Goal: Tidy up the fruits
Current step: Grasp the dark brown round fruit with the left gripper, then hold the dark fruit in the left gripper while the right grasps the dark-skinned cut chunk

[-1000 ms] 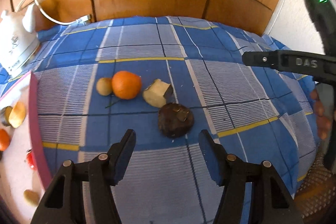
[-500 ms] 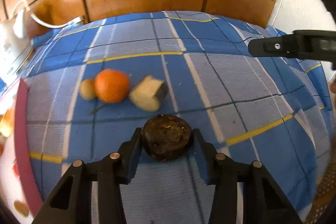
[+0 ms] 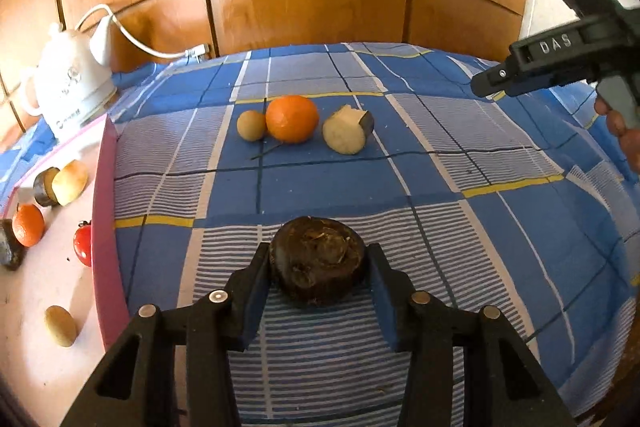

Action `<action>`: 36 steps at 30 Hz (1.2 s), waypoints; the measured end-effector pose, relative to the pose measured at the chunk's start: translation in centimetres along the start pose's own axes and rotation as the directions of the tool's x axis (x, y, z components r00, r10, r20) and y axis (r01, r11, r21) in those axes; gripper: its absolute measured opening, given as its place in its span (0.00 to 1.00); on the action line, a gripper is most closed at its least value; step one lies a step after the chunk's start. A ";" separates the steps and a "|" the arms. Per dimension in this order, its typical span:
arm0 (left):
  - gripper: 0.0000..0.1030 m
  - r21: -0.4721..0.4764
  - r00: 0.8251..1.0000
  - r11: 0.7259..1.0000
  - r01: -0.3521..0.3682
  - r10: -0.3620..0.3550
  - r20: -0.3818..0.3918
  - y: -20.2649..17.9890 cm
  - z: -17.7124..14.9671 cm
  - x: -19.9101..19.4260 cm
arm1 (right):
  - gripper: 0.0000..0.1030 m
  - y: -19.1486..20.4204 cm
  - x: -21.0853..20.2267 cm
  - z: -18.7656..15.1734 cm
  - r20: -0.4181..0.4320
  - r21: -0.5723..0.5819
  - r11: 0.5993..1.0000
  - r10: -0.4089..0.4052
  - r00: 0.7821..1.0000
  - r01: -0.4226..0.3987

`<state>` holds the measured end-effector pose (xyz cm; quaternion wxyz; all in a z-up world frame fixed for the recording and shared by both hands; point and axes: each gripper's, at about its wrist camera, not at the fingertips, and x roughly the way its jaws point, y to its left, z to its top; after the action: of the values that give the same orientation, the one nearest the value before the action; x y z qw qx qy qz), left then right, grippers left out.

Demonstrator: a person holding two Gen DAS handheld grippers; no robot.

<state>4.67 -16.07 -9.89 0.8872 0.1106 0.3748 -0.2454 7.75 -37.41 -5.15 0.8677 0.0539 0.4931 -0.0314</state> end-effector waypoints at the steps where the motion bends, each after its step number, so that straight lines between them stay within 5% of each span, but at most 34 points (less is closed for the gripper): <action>1: 0.46 0.002 1.000 1.000 -0.002 0.002 0.004 0.0 -0.1 0.0 | 0.61 0.2 0.1 0.0 -0.001 -0.006 1.000 0.004 1.000 -0.004; 15: 0.46 0.016 0.999 1.000 0.011 -0.012 0.035 0.1 -0.5 -0.1 | 0.61 6.7 0.7 -0.5 -0.050 -0.194 0.954 0.222 0.974 -0.227; 27: 0.46 0.009 0.998 1.000 0.027 -0.028 0.047 0.3 -0.5 0.0 | 0.61 12.9 6.7 2.0 -0.129 -0.371 0.917 0.107 0.986 -0.148; 28: 0.46 0.008 0.998 1.000 0.029 -0.029 0.048 0.3 -0.5 0.0 | 0.49 13.0 7.0 2.1 -0.135 -0.371 0.915 0.114 0.984 -0.157; 29: 0.46 0.008 0.998 1.000 0.030 -0.030 0.048 0.3 -0.5 0.0 | 0.23 13.2 7.1 2.1 -0.145 -0.375 0.912 0.119 0.982 -0.166; 36: 0.46 0.005 0.998 0.999 0.032 -0.032 0.046 0.3 -0.5 0.1 | 0.24 12.7 5.1 -0.7 -0.149 -0.422 0.897 0.077 0.986 -0.134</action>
<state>4.58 -15.65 -10.30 0.8912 0.1010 0.3556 -0.2630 11.12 -24.75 -9.05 0.8252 -0.1102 0.5388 0.1289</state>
